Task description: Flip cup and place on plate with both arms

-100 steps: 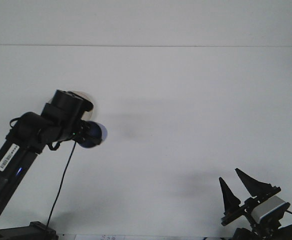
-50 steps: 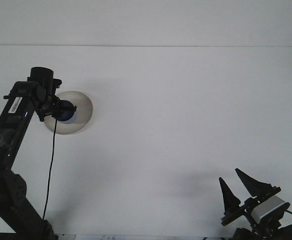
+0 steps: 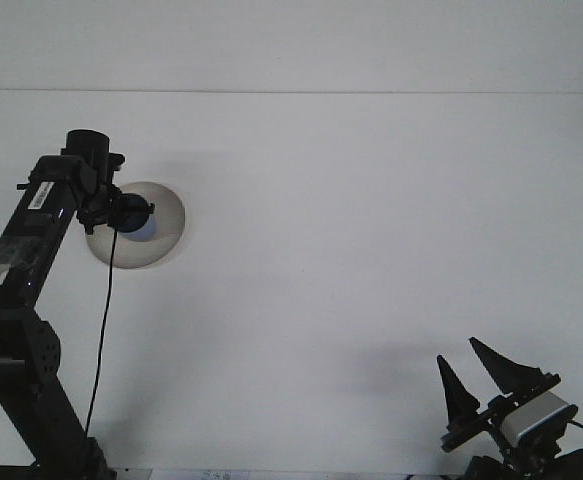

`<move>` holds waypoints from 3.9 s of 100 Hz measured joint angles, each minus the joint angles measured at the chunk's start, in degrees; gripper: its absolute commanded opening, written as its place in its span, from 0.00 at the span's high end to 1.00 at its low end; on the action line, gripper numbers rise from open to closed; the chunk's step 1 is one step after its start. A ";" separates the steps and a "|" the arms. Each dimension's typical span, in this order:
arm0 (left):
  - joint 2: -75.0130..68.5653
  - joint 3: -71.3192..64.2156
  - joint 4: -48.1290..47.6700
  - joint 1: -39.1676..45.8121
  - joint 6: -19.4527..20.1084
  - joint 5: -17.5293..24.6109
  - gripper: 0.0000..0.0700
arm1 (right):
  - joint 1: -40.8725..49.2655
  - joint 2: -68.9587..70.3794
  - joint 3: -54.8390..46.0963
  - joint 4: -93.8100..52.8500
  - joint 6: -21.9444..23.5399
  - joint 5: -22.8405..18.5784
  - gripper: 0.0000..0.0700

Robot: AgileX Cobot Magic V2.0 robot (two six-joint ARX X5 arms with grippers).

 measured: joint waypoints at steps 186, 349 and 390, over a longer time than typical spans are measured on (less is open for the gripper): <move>-99.01 -58.71 11.30 -18.18 -19.23 15.47 0.98 | 0.04 0.00 0.00 -0.39 -0.02 -0.15 0.99; -109.85 -98.14 50.97 -6.88 3.34 0.20 0.98 | 0.07 0.00 0.00 -0.17 -0.02 0.00 0.99; -109.96 -98.14 51.21 -5.31 0.52 -0.66 0.98 | 0.07 0.00 0.00 -0.17 -0.02 0.00 0.99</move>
